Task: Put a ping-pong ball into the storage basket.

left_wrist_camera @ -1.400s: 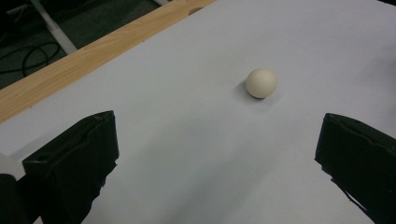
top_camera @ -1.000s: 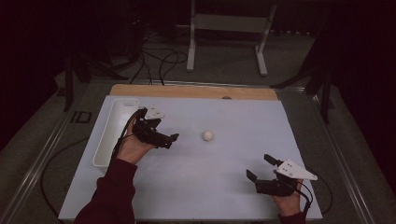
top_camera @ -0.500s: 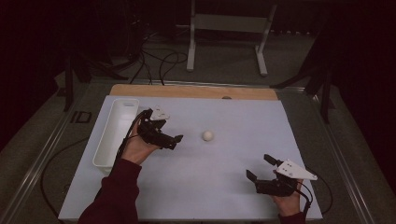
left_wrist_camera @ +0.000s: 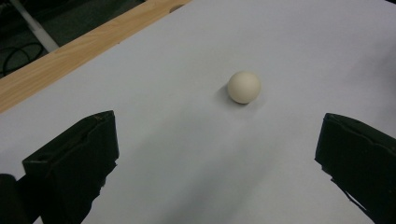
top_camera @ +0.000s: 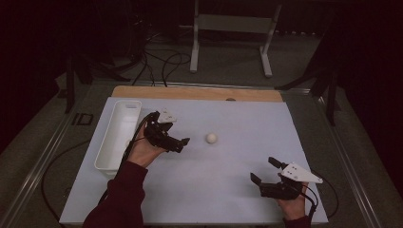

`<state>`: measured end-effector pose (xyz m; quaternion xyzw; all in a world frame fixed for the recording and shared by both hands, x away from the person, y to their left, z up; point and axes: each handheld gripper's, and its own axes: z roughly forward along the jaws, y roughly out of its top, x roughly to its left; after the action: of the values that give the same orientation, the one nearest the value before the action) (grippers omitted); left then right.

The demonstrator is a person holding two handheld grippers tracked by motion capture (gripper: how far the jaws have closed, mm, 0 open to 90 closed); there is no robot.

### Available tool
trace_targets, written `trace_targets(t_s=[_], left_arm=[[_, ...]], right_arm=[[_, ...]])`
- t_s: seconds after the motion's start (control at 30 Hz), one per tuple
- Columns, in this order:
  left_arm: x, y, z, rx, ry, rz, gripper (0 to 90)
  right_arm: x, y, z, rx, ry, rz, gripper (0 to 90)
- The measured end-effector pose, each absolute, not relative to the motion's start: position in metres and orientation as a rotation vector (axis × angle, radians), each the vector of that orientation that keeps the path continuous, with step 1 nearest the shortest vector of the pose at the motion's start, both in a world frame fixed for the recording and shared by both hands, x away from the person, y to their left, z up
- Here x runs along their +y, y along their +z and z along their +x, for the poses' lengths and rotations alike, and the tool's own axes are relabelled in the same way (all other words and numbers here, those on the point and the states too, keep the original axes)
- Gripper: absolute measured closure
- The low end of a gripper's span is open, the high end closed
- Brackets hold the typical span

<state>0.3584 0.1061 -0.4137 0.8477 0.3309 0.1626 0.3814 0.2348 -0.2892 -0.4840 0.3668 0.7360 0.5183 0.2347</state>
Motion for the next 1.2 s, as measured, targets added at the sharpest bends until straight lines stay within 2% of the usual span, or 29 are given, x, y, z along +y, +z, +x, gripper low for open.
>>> trace_targets(t_s=[1.2], left_arm=[[0.077, -0.418, 0.361, 0.799, 0.393, 2.166, 0.0]], right_arm=[[-0.290, -0.484, 0.235, 2.019, 1.422, 1.009, 7.8]])
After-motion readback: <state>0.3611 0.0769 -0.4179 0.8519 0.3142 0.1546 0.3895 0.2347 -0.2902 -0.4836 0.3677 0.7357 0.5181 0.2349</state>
